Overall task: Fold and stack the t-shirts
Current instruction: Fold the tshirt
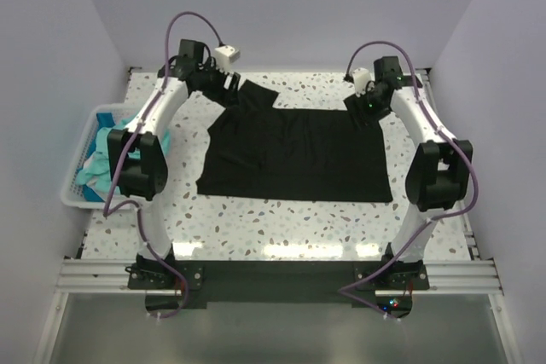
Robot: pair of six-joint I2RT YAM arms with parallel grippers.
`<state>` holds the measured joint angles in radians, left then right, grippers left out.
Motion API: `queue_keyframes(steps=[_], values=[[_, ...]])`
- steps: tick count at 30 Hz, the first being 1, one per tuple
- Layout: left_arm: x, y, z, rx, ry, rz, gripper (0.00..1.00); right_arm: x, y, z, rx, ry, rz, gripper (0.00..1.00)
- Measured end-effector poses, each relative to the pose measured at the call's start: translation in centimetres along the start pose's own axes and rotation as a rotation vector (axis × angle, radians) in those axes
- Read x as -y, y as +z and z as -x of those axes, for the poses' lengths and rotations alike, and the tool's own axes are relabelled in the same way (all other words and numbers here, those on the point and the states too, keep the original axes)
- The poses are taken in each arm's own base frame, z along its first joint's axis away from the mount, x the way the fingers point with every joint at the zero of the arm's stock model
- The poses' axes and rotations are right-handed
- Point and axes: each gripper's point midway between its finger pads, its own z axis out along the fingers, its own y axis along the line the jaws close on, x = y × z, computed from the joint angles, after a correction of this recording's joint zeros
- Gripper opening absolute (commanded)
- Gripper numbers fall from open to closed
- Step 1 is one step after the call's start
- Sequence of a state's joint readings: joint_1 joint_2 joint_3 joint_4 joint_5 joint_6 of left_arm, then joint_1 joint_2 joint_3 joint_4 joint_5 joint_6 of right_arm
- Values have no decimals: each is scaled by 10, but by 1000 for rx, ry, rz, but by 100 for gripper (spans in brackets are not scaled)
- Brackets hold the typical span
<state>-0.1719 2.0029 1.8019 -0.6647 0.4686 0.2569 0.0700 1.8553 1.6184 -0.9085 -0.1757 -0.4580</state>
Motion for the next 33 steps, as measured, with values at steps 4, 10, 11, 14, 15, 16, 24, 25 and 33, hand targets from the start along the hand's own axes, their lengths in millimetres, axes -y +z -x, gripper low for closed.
queue_keyframes(steps=[4,10,11,14,15,16,24,25,33], values=[[-22,9,28,58,51,81,80,22,17,36,88,14,-53,60],[-58,51,32,90,75,189,81,61,85,54,77,60,-86,52],[-63,59,30,92,76,197,81,67,97,52,68,74,-88,52],[-76,78,28,108,83,216,81,85,122,43,40,110,-101,49],[-80,83,31,117,87,222,80,89,128,41,36,119,-102,49],[-83,89,34,127,91,226,80,92,131,42,40,125,-99,48],[-100,115,45,185,103,244,79,119,121,62,116,116,-156,45],[-101,118,43,187,102,245,79,121,121,61,115,116,-158,45],[-112,131,37,180,98,274,81,134,129,47,92,110,-163,45]])
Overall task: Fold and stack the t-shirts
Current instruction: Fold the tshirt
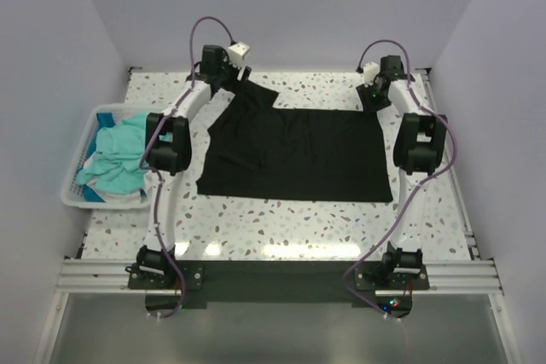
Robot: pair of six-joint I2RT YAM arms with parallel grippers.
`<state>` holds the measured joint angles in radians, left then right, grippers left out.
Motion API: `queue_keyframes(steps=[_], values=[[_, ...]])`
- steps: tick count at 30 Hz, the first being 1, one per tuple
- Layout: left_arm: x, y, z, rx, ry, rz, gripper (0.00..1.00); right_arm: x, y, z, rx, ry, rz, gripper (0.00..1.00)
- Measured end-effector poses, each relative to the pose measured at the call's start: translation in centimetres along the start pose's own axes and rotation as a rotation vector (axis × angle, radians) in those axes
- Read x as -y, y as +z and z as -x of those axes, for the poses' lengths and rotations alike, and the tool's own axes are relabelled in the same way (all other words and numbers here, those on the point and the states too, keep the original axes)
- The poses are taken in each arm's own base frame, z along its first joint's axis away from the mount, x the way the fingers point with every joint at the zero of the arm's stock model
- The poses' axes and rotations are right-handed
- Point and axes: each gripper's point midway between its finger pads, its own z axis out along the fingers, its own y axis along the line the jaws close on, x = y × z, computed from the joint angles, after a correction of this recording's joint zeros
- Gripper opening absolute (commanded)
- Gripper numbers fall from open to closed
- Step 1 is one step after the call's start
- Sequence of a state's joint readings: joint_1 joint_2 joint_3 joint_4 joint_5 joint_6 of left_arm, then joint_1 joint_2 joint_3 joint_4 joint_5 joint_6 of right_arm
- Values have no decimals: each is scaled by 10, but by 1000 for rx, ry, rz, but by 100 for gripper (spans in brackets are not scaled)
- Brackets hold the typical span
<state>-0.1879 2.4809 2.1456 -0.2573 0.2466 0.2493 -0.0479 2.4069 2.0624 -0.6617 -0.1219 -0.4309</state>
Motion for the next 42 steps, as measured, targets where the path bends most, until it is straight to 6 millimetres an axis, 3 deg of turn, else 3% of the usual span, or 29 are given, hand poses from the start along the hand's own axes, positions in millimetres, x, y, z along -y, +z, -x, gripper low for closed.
queue_keyframes(steps=[9,19,22,28,33,37,42], values=[[-13,13,-12,-34,2,63,80,8,3,-3,0,-37,-3,41],[-3,26,-43,-101,-12,29,79,11,5,-2,-7,-111,1,36],[-2,30,-41,-91,-1,20,79,12,5,-2,-16,-127,5,35],[1,36,-37,-70,25,10,72,11,3,-6,-34,-156,17,22],[5,40,-35,-59,51,-6,57,10,3,-8,-53,-174,29,0],[10,45,-32,-44,73,-28,35,9,2,-9,-60,-188,35,0],[15,47,-31,-26,96,-49,20,6,1,-10,-72,-205,45,0]])
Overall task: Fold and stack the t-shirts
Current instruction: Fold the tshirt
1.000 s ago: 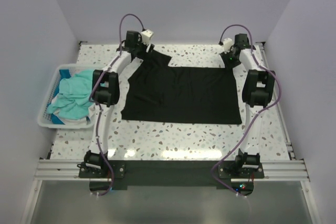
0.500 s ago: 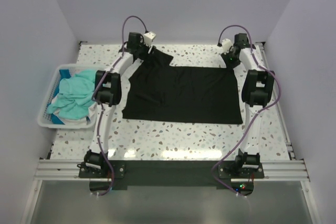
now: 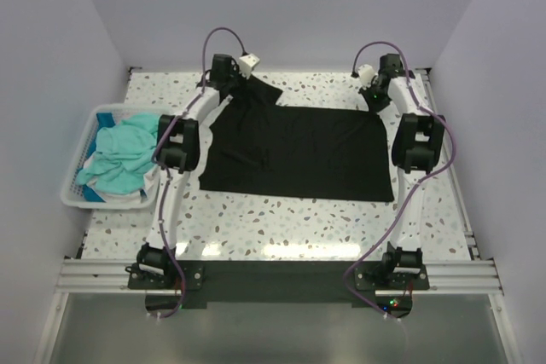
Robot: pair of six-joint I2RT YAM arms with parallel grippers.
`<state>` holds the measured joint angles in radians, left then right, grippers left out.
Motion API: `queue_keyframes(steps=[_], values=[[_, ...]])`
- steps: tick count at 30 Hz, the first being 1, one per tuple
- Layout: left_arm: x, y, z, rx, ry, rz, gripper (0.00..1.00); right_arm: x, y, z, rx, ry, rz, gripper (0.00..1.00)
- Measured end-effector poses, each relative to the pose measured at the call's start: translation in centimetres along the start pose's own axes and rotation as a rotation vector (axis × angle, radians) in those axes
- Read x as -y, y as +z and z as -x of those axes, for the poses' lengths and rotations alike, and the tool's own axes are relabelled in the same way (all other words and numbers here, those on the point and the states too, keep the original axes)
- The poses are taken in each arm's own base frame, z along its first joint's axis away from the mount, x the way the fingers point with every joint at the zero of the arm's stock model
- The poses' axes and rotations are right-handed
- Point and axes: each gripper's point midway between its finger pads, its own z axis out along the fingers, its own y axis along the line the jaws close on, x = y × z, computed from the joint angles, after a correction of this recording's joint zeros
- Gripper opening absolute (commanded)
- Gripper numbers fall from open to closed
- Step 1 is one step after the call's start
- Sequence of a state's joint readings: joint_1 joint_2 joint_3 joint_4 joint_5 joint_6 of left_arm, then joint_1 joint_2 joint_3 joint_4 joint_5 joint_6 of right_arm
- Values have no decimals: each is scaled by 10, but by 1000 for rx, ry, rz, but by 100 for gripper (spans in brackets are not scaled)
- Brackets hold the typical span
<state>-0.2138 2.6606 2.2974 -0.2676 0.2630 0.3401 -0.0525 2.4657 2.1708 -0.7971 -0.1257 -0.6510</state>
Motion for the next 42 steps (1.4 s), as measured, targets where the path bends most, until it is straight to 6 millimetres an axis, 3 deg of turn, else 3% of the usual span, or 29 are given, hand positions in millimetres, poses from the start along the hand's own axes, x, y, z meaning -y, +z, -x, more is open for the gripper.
queue_keyframes(steps=[4,8,21,22,24,25,28,31,35,39,42], values=[[4,-2,1,43,11,-5,0,-1,-1,0,2,0,-1,0],[5,-13,6,70,5,-15,0,-7,-8,-6,-7,2,11,0],[-9,-103,104,336,60,0,1,-10,-56,5,52,-31,-5,0],[-8,-105,108,342,64,-1,21,-11,-58,4,51,-36,-4,0],[-9,-105,113,346,64,-4,41,-12,-61,3,51,-48,-4,0],[-11,-103,115,347,58,-3,48,-12,-60,2,49,-52,-3,0],[-22,-82,117,335,16,12,54,-14,-59,0,41,-56,3,0],[-28,-58,101,291,-22,27,57,-14,-59,0,40,-56,4,0],[-23,-29,55,177,-68,21,60,-15,-59,-2,33,-57,5,0],[-13,-14,9,48,-109,2,62,-17,-56,-2,25,-59,11,0],[-9,-8,-6,4,-122,-11,61,-16,-50,-2,19,-60,13,0]])
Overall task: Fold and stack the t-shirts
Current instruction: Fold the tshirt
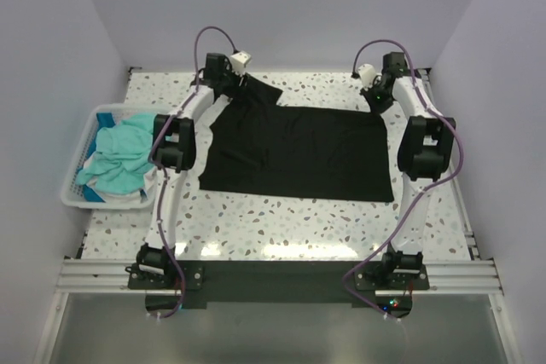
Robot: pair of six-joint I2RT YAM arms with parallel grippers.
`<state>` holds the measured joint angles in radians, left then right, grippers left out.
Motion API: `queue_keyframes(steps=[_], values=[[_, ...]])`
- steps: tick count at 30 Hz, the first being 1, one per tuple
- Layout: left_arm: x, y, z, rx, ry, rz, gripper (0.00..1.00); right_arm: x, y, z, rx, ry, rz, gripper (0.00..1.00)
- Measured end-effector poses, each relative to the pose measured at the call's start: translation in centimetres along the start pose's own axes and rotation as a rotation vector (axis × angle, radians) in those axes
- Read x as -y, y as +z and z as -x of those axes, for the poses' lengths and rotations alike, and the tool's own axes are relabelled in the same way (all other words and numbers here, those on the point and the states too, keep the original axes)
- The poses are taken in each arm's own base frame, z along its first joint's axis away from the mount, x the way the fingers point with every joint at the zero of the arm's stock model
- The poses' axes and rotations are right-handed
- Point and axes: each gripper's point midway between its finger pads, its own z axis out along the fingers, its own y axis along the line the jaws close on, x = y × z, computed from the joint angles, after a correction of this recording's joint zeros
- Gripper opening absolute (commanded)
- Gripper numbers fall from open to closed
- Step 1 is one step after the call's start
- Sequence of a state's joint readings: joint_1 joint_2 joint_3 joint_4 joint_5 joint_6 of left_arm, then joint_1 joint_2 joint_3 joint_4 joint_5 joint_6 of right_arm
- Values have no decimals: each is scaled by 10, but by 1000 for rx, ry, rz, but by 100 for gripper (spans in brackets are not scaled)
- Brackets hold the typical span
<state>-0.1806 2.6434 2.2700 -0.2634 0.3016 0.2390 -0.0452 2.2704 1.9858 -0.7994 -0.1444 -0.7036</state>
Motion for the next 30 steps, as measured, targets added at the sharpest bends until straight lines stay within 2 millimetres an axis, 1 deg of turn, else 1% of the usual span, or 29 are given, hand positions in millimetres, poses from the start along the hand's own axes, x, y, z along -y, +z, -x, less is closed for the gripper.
queue_keyframes(steps=[2,5,6,7,14,15,16,20,25,30], values=[[-1,-2,0,-13,7,7,61,-1,4,-2,-9,1,4,0],[-1,-3,-1,-33,28,11,52,-3,10,-3,-17,-2,11,0],[0,-3,-1,-37,35,9,49,-4,11,-4,-20,-2,12,0],[1,-2,-1,-37,45,7,43,-3,12,-4,-23,-2,11,0],[14,-1,-2,-41,113,-59,20,0,9,-2,-26,-5,-1,0],[16,-1,-2,-40,116,-70,7,0,9,-2,-26,-5,-1,0],[18,-2,-2,-38,119,-84,0,0,9,-2,-26,-6,-1,0],[21,-1,-3,-28,129,-112,0,-2,9,-1,-28,-11,1,0],[19,-1,-1,20,130,-113,0,-3,9,-2,-32,-12,6,0],[18,-8,8,48,133,-103,0,-4,9,-2,-34,-18,9,0]])
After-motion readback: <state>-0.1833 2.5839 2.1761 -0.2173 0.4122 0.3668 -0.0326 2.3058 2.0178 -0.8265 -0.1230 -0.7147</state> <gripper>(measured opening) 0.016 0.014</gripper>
